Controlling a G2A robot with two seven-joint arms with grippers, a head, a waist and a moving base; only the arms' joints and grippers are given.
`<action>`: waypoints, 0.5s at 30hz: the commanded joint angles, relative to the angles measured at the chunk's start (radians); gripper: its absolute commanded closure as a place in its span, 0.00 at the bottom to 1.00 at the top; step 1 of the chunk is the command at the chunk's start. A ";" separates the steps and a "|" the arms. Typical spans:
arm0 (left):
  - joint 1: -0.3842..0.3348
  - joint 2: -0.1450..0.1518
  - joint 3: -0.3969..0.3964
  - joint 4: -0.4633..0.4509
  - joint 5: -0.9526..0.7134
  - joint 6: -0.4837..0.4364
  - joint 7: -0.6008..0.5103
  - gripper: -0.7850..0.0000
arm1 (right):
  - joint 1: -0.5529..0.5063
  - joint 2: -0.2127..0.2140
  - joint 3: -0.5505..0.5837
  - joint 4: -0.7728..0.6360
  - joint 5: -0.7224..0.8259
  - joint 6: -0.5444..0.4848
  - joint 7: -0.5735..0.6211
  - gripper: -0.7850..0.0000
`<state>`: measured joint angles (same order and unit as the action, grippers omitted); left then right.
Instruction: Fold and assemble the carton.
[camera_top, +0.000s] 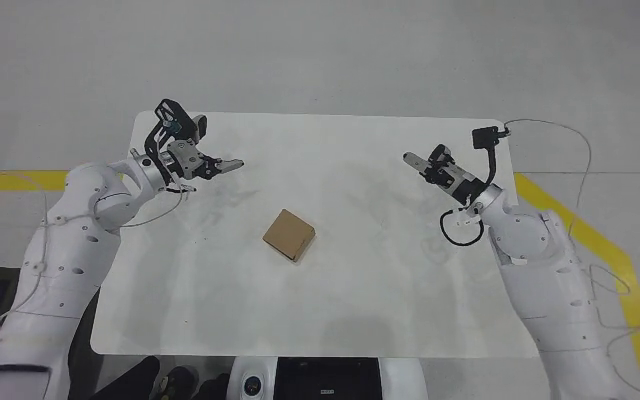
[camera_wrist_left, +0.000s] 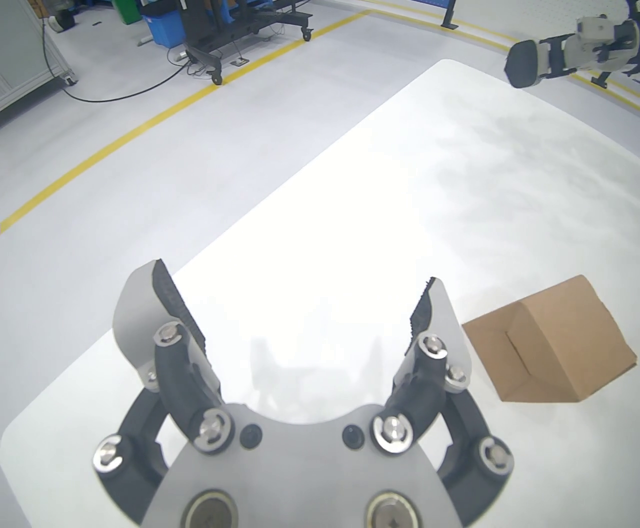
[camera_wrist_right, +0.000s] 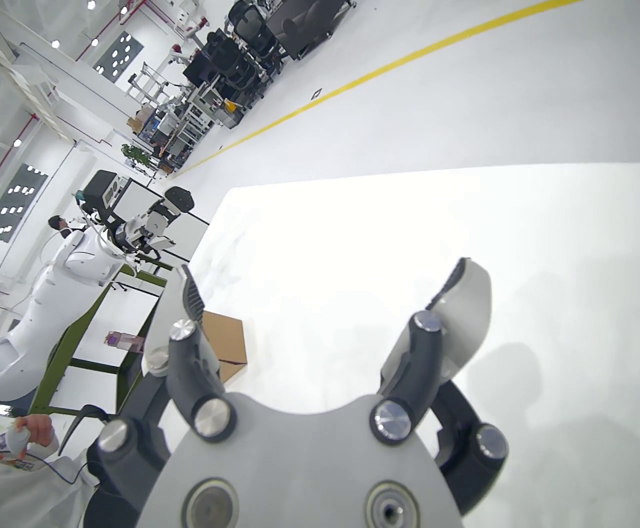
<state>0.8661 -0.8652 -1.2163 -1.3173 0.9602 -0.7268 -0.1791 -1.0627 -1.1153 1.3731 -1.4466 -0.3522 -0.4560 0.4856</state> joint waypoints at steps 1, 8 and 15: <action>-0.024 -0.004 0.008 0.024 0.007 0.000 0.002 0.00 | 0.008 0.002 0.008 0.003 -0.014 -0.005 -0.004 0.00; -0.094 -0.016 0.023 0.101 0.034 -0.003 0.018 0.00 | 0.048 0.010 0.041 0.011 -0.064 -0.017 -0.012 0.00; -0.101 -0.013 0.007 0.133 0.060 -0.024 0.027 0.00 | 0.082 0.018 0.066 0.021 -0.094 -0.024 -0.004 0.00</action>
<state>0.7635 -0.8789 -1.2049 -1.1859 1.0166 -0.7515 -0.1522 -0.9836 -1.0980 1.4371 -1.4277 -0.4436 -0.4805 0.4842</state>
